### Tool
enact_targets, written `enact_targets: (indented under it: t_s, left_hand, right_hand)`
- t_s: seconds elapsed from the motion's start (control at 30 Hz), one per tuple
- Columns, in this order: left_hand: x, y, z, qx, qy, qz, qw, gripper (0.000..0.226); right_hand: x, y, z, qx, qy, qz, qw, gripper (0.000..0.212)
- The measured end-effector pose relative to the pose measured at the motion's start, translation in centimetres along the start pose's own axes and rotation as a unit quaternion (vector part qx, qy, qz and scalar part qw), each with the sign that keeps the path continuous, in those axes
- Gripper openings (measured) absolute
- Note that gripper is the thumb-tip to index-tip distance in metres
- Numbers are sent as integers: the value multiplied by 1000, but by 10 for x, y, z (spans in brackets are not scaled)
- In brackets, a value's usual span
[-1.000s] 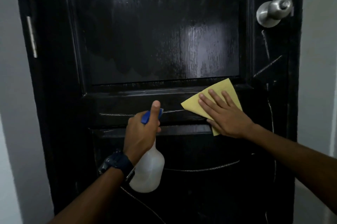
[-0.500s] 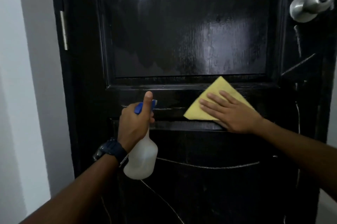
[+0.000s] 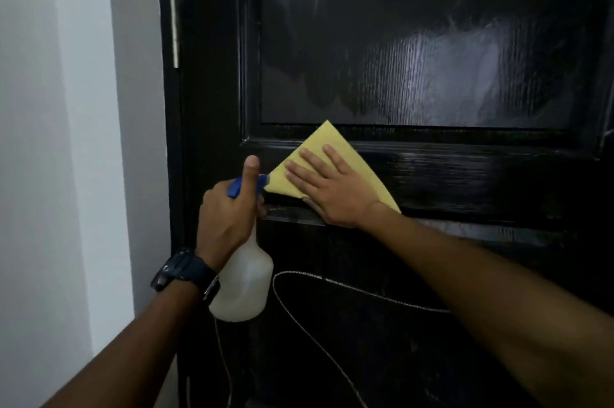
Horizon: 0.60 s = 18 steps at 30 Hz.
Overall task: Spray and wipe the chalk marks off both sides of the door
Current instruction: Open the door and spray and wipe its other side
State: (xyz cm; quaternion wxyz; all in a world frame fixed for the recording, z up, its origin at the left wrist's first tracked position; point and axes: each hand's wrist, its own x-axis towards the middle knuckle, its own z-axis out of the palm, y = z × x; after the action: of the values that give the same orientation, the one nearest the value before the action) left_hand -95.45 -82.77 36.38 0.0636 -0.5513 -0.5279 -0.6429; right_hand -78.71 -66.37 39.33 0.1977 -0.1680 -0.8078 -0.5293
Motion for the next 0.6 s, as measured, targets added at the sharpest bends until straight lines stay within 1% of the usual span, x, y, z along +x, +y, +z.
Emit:
enact_targets:
  t_s: [0.03,0.17,0.27,0.33,0.4,0.47,0.53,0.6]
  left_hand:
    - [-2,-2,-3,0,6,-6,1000,103]
    - [-13,-4,-8,3,20,-20,1000,91]
    - [-17,-6,-12,-16,21,-52,998,95]
    - [-19,-12,-17,-11,31,-61,998,92]
    - [-20,-19,-25,-7,50,-64,997,96]
    - [-20,-30,-35,10,56,-64,996,101]
    - [-16,-39,-39,39,62,-64,995,99]
    - [-12,-42,-41,60,65,-59,994,98]
  right_hand:
    - [-1,2,1,1,-6,-12,1000,60]
    - [-47,48,1,-1,-27,-126,992,57]
    - [-89,63,2,8,-33,-139,990,58]
    - [-91,61,-1,9,-37,-137,990,59]
    - [-56,53,-4,1,-29,-156,987,58]
    - [5,32,0,-15,-26,-176,984,57]
    - [74,0,2,-33,-20,-190,981,59]
    - [121,-30,0,-49,-13,-184,982,61]
